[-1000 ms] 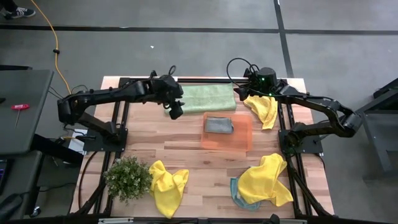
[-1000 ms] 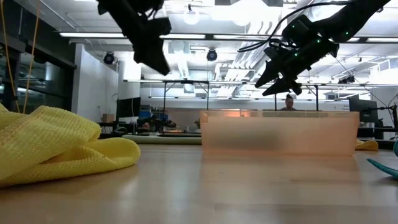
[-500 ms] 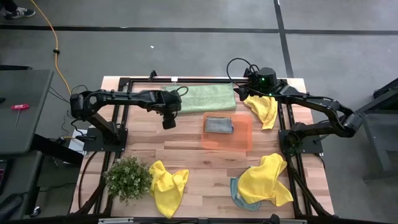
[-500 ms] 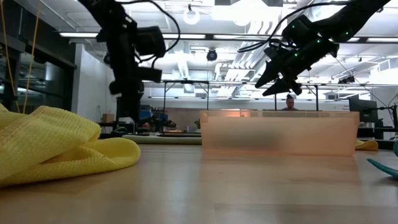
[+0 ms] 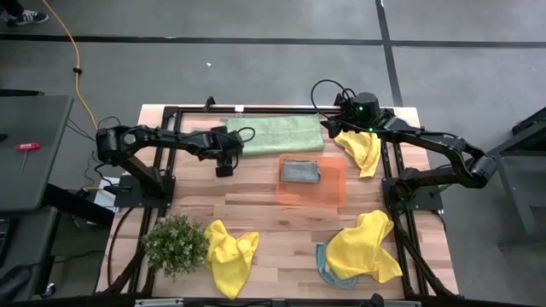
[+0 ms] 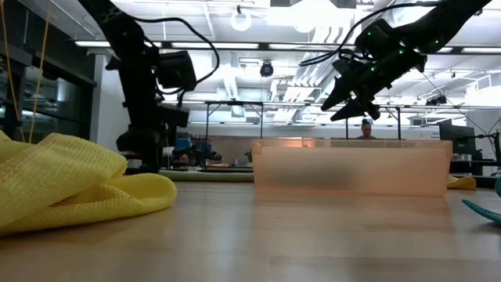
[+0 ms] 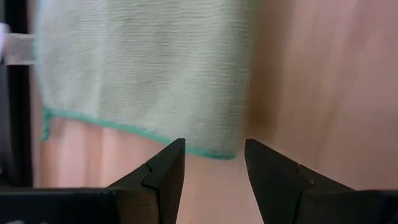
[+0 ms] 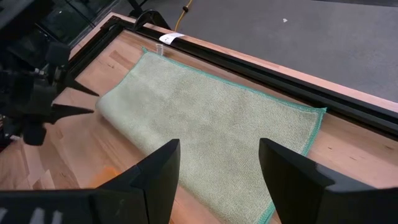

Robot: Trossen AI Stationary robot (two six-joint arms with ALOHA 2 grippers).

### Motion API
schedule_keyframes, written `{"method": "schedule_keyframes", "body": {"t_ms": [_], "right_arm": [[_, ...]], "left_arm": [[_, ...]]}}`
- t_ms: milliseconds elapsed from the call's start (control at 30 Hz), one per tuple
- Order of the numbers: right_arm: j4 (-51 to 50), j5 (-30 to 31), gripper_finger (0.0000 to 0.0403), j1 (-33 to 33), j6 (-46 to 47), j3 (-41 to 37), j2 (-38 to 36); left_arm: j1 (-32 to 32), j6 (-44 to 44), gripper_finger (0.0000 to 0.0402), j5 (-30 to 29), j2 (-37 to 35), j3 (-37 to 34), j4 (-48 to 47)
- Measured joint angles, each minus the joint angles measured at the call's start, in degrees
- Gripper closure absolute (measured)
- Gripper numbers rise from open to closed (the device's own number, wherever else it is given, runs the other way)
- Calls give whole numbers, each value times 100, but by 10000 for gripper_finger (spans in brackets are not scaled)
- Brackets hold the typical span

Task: Fold microfiber towels
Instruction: Fold the green microfiber towel

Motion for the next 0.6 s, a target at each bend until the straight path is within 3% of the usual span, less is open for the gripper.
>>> {"method": "schedule_keyframes", "body": {"t_ms": [200,333,600], "right_arm": [[-1,0,192,0,5,0,0],[1,-20,192,0,213,0,0],[-148,-949,192,2,310,120,8]], "left_arm": [[24,52,243,20,0,-2,295],[165,188,243,356,49,-2,169],[469,147,243,978,48,-2,11]]}}
